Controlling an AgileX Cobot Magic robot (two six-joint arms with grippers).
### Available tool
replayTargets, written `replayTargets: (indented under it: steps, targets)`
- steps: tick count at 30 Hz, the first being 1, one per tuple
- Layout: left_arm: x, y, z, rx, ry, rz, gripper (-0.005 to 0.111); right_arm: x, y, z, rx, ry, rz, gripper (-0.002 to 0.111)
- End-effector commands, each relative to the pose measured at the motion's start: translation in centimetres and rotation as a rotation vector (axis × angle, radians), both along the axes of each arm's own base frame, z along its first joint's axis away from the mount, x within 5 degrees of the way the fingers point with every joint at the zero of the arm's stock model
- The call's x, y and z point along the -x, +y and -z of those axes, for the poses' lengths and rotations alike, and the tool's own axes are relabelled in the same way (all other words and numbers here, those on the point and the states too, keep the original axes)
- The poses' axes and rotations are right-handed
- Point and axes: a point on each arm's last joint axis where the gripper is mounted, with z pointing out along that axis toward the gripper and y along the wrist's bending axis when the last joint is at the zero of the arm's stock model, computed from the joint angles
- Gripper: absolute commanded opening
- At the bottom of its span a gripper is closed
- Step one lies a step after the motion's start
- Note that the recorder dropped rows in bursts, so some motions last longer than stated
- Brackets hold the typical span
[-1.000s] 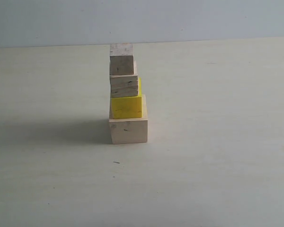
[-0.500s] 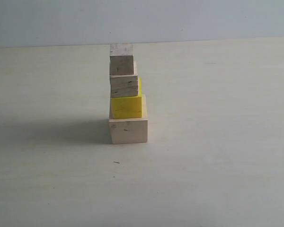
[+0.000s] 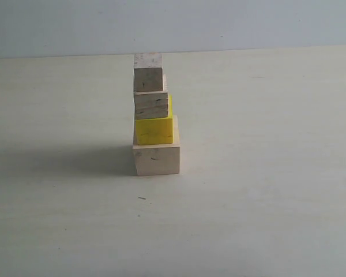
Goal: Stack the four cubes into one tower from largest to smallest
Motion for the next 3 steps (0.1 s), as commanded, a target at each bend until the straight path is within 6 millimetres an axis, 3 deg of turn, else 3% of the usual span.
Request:
replayTargets:
  steps: [1,3]
  targets:
    - [0.02,-0.01,-0.02,0.001,-0.011,0.000,0.000,0.02,-0.05,0.05,0.007,-0.008,0.006,0.000]
    - [0.02,-0.01,-0.02,0.001,-0.011,0.000,0.000,0.02,-0.05,0.05,0.007,-0.008,0.006,0.000]
